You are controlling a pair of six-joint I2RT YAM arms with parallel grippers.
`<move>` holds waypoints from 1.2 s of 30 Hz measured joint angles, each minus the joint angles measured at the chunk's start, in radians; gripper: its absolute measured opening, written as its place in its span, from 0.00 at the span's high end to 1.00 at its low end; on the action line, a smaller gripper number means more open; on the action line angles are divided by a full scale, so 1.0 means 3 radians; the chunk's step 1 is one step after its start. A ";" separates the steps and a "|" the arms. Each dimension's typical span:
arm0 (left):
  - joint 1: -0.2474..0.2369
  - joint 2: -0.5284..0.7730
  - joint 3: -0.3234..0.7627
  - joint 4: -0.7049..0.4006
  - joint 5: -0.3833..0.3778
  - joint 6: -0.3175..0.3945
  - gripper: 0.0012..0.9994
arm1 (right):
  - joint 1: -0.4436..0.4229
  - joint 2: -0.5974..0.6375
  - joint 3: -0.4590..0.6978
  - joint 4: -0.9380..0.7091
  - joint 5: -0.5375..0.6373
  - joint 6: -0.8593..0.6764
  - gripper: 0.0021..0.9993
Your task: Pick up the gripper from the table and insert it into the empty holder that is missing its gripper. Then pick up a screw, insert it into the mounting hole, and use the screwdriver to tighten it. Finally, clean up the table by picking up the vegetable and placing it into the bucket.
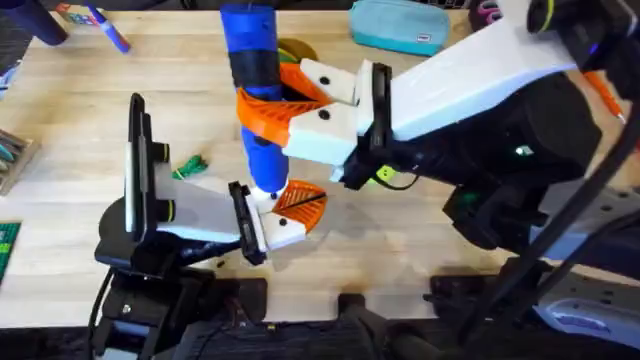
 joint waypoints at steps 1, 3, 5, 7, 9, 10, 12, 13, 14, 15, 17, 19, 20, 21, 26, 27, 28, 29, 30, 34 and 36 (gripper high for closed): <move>0.0000 0.0000 0.0000 -0.0001 0.0002 0.0000 0.99 | 0.0000 0.0000 0.0005 -0.0010 -0.0001 0.0001 0.96; 0.0001 0.0000 0.0000 0.0000 -0.0002 0.0001 0.99 | 0.0000 0.0001 0.0009 -0.0018 0.0007 0.0000 0.95; -0.0002 0.0000 0.0000 0.0000 -0.0004 0.0002 0.99 | 0.0000 0.0001 0.0010 -0.0015 0.0009 0.0000 0.96; -0.0002 0.0000 0.0000 0.0000 -0.0001 0.0001 0.99 | 0.0000 0.0000 0.0011 -0.0014 0.0009 0.0001 0.96; -0.0002 0.0000 0.0000 0.0001 -0.0005 0.0001 0.99 | 0.0000 0.0000 0.0011 -0.0015 0.0012 0.0000 0.96; -0.0002 0.0000 0.0000 0.0001 -0.0006 0.0002 0.99 | 0.0000 0.0001 0.0011 -0.0014 0.0012 0.0000 0.96; -0.0002 0.0000 0.0000 0.0000 -0.0008 0.0001 0.99 | 0.0000 0.0000 0.0012 -0.0017 0.0011 0.0000 0.96; -0.0002 0.0000 0.0000 0.0001 -0.0008 0.0002 0.99 | 0.0000 0.0000 0.0012 -0.0015 0.0009 -0.0002 0.96; -0.0002 0.0000 0.0000 0.0000 -0.0009 0.0002 0.99 | 0.0000 0.0001 0.0013 -0.0017 0.0009 -0.0011 0.95; -0.0002 0.0000 0.0000 0.0001 -0.0011 0.0001 0.99 | 0.0000 0.0001 0.0013 -0.0019 0.0001 -0.0028 0.95; -0.0002 0.0000 0.0000 0.0001 -0.0007 0.0000 0.99 | 0.0000 0.0001 0.0015 -0.0022 -0.0034 -0.0085 0.96; -0.0006 0.0001 0.0000 -0.0001 -0.0004 -0.0011 0.99 | 0.0001 0.0000 0.0032 -0.0051 -0.0128 -0.0222 0.96; -0.0005 0.0001 0.0000 -0.0002 0.0001 -0.0014 0.99 | 0.0001 0.0000 0.0039 -0.0069 -0.0149 -0.0251 0.96; -0.0007 0.0000 0.0000 -0.0003 0.0003 -0.0018 0.99 | 0.0002 0.0000 0.0047 -0.0083 -0.0170 -0.0279 0.96; -0.0009 0.0001 0.0000 -0.0004 0.0002 -0.0043 0.99 | 0.0005 0.0000 0.0071 -0.0133 -0.0225 -0.0383 0.96; -0.0008 0.0001 0.0000 -0.0004 0.0001 -0.0048 0.99 | 0.0008 0.0000 0.0072 -0.0135 -0.0228 -0.0396 0.96; -0.0008 0.0001 0.0000 -0.0004 0.0001 -0.0051 0.99 | 0.0009 0.0000 0.0072 -0.0136 -0.0229 -0.0404 0.96; -0.0008 0.0001 0.0000 -0.0004 0.0001 -0.0053 0.99 | 0.0009 0.0000 0.0073 -0.0137 -0.0230 -0.0410 0.96; -0.0008 0.0001 0.0000 -0.0004 0.0000 -0.0057 0.99 | 0.0009 0.0000 0.0073 -0.0138 -0.0230 -0.0416 0.96; -0.0008 0.0001 0.0000 -0.0004 0.0000 -0.0060 0.99 | 0.0009 0.0000 0.0075 -0.0140 -0.0230 -0.0428 0.96; -0.0008 0.0001 0.0000 -0.0003 0.0000 -0.0059 0.99 | 0.0009 0.0000 0.0075 -0.0130 -0.0230 -0.0428 0.96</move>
